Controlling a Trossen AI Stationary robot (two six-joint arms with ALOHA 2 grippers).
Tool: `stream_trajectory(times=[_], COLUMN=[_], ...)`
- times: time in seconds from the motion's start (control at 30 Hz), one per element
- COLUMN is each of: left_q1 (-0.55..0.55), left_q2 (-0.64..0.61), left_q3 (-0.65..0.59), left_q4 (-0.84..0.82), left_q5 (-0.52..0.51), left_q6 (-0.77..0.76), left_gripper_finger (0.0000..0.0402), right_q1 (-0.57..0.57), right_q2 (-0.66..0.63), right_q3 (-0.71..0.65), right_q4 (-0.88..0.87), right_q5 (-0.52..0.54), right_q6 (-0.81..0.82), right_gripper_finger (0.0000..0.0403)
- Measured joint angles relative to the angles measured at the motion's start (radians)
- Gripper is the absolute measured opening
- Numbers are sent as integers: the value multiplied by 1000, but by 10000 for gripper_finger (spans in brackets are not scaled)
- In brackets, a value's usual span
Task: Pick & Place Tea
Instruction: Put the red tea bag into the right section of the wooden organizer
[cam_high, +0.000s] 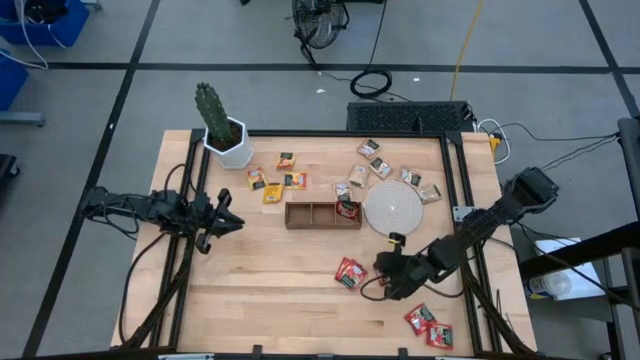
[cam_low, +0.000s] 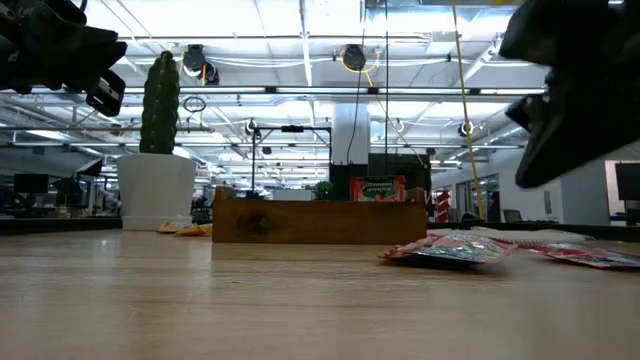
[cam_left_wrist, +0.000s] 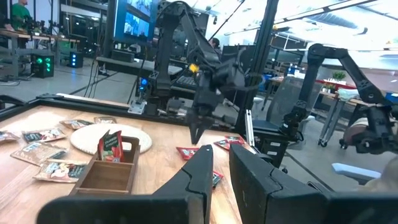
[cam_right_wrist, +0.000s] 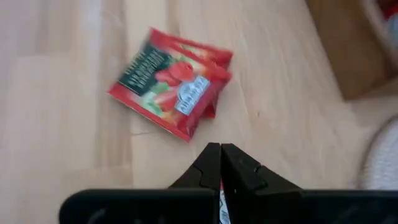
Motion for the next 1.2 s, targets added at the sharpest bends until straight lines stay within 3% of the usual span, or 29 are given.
stream_trajectory(times=[0.17,0.3,0.4,0.67,1.0,1.2], left_q1=[0,0,0,0,0,0], left_q2=[0,0,0,0,0,0], left_q3=[0,0,0,0,0,0], left_q4=[0,0,0,-1,0,0], left_q5=[0,0,0,0,0,0], left_q6=[0,0,0,0,0,0], left_gripper_finger=[58,58,58,58,58,58], right_q1=[-11,-54,-81,-93,-44,-12], right_q2=[-45,-12,20,24,-6,-5], right_q3=[-3,-56,-87,-98,-98,-100], right_q4=[-158,-149,-69,-71,-54,107], right_q5=[24,17,-50,-212,-560,-576], right_q6=[-9,22,13,127,352,325], right_gripper_finger=[0,0,0,0,0,0])
